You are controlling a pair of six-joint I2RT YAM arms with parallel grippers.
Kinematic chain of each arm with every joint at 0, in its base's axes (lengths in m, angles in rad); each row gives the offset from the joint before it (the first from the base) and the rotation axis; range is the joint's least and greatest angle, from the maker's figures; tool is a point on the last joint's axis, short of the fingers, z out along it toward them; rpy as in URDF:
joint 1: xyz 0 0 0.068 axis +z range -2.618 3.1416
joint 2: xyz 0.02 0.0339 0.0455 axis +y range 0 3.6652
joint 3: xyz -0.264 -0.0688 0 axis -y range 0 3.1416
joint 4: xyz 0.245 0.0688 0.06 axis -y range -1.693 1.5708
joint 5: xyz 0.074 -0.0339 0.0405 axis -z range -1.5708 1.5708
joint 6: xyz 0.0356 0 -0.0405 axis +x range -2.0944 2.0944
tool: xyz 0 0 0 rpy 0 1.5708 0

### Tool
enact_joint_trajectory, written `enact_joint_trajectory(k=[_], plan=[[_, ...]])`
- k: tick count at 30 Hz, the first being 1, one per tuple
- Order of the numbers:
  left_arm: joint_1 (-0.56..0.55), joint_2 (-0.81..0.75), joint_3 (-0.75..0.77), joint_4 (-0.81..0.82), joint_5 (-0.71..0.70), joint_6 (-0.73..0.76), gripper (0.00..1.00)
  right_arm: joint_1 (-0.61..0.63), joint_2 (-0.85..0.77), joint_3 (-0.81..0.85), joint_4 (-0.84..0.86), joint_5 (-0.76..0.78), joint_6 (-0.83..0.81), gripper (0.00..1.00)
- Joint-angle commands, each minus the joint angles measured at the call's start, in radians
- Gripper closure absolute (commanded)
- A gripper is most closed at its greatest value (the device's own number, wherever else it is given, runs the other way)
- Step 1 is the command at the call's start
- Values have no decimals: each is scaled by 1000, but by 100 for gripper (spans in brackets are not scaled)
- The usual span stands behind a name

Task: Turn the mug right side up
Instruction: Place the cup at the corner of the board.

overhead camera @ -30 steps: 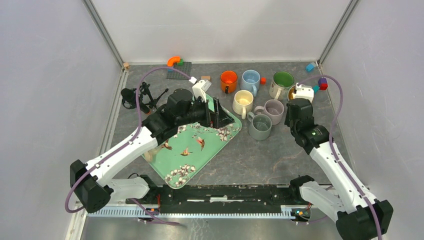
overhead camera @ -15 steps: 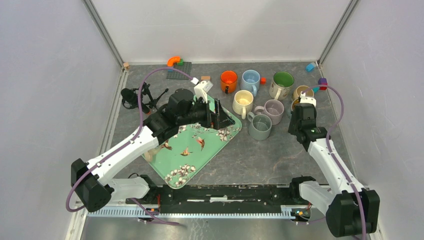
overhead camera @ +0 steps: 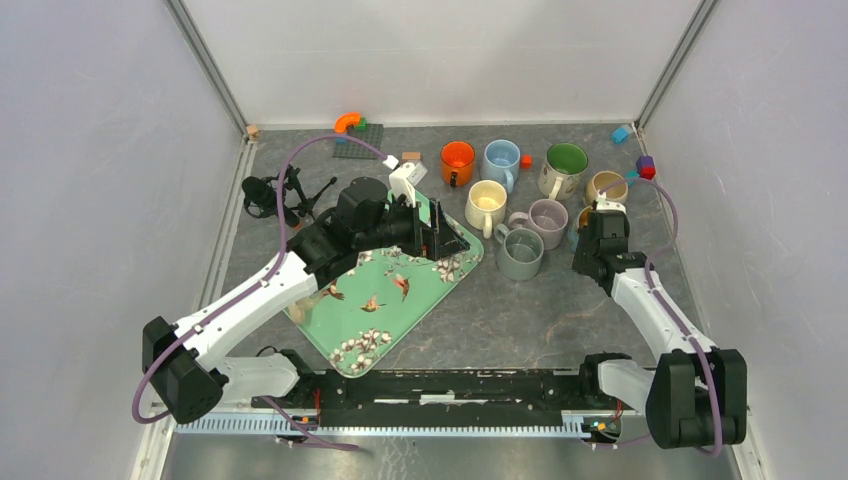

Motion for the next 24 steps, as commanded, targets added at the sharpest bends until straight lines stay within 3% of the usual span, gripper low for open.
enact_joint_trajectory(k=[1, 22, 24], plan=[[-2, 4, 33, 0, 28, 53, 0, -19, 16, 26, 165, -2, -5, 100], [-2, -1, 25, -18, 22, 59, 0, -52, 223, 135, 215, -43, -44, 100], [-2, -3, 26, -20, 22, 58, 0, -52, 229, 147, 204, -41, -50, 95]])
